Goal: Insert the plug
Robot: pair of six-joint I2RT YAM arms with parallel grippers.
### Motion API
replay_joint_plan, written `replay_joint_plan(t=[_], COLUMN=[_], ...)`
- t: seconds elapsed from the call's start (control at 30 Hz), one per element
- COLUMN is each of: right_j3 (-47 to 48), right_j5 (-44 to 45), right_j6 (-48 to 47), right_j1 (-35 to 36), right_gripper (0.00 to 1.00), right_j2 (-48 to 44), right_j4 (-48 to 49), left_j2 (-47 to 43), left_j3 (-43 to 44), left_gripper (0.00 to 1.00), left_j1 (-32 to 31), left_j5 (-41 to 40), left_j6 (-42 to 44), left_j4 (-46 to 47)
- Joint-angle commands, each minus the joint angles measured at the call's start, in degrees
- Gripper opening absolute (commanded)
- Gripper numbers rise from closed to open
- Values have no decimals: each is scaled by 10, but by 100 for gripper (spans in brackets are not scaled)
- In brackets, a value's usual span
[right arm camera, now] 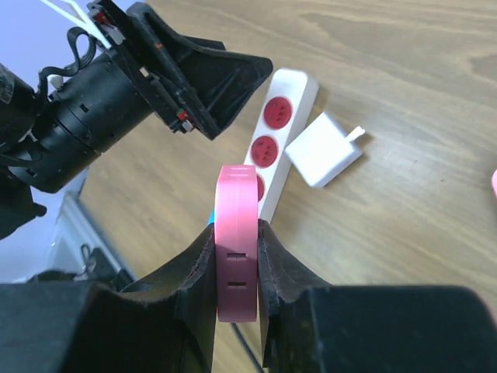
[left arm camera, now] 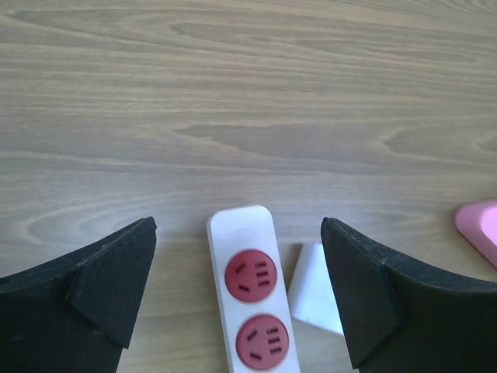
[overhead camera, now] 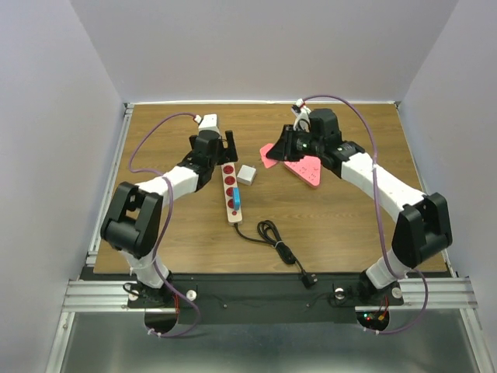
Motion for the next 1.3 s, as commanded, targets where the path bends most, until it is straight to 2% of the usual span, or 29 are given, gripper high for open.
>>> replay_joint_plan(t=[0.0, 0.23, 0.4, 0.5, 0.7, 0.73, 0.83, 0.9, 0.93, 1.1, 1.27], right_j3=[57, 68, 64, 59, 50, 44, 27, 22, 20, 35, 76], right_j5=[67, 80, 87, 88, 76, 78, 92, 95, 103, 135, 172], right_j6=[-7, -2, -2, -4, -6, -8, -10, -10, -10, -17, -24], right_j1=[19, 36, 41, 40, 44, 50, 62, 72, 75, 108, 128], right_gripper=[0, 0, 0, 0, 0, 0, 1, 0, 0, 0, 0], right_j2=[39, 63, 61, 58, 52, 47, 31, 28, 25, 39, 76], right_j4=[-24, -29, -32, -33, -34, -34, -37, -39, -41, -46, -56], left_j2=[47, 129, 158, 160, 161, 159, 152, 141, 137, 108, 81], left_j3=[56, 106, 137, 131, 107, 103, 86, 67, 60, 6, -34], left_gripper=[97, 91, 84, 67, 47, 40, 25, 20, 14, 0, 0], left_j1=[9, 11, 11, 11, 11, 11, 11, 11, 11, 11, 9], left_j5=[-7, 9, -14, -22, -4, -3, -6, -10, -11, -11, 7], left_j6=[-21, -20, -12, -13, -16, -16, -17, -19, -19, -43, -68], left_j4=[-14, -26, -64, -70, -73, -76, -79, -80, -81, -78, -71])
